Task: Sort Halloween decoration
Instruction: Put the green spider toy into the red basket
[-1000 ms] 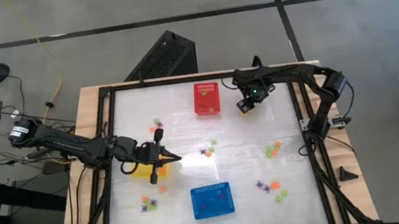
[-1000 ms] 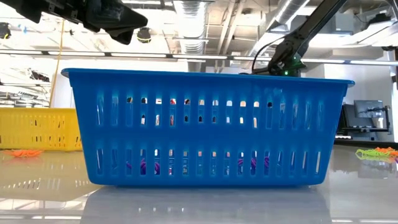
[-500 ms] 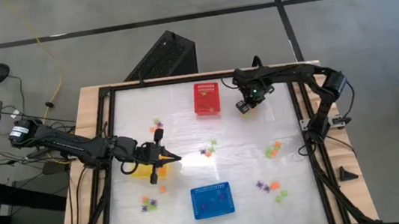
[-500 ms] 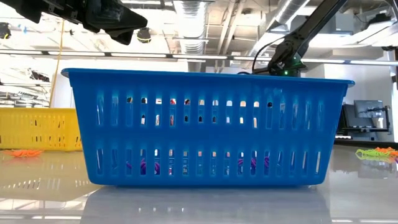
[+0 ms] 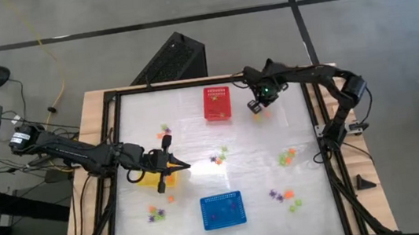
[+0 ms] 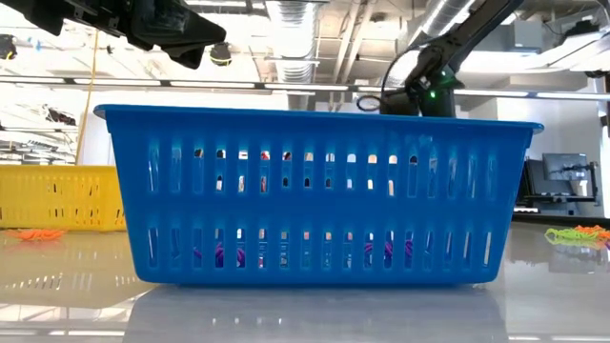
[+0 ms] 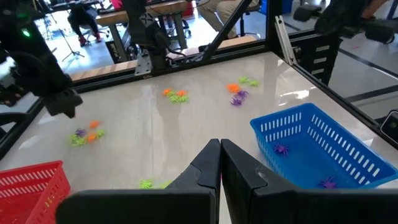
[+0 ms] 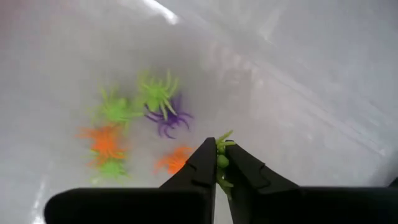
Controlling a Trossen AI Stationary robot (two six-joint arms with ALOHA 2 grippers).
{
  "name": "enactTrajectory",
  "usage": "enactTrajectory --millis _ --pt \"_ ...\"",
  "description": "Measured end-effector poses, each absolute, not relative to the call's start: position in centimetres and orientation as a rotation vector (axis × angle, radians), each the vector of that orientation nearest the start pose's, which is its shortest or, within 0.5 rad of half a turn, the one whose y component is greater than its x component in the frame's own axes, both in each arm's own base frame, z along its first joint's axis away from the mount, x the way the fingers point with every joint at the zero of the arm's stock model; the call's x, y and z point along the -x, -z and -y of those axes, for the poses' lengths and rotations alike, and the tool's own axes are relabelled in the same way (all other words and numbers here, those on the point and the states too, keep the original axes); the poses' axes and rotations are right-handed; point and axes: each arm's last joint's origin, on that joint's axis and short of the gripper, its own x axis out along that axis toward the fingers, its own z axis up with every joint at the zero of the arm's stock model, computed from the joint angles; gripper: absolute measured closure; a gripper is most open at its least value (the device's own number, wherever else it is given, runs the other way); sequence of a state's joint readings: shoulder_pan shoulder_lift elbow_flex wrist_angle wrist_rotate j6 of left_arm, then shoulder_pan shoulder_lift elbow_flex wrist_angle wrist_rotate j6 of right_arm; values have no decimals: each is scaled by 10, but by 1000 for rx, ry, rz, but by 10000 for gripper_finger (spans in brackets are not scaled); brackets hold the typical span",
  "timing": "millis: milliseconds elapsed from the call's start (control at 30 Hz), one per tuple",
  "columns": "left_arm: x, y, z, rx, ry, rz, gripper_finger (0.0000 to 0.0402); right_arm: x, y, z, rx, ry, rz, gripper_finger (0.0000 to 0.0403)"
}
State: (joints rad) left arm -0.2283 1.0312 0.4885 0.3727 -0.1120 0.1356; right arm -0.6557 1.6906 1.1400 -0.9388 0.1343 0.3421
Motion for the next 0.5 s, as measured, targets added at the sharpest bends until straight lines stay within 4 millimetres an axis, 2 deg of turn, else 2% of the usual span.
enactTrajectory --millis 133,267,500 --pt "-215 -238 47 -165 126 -161 401 -249 -212 185 -624 872 -1292 360" --pt "-215 -238 47 -165 123 -161 401 -275 -230 176 -560 814 -1156 361" --pt "-215 -238 47 -163 123 -161 401 -316 -245 154 -471 698 -915 360"
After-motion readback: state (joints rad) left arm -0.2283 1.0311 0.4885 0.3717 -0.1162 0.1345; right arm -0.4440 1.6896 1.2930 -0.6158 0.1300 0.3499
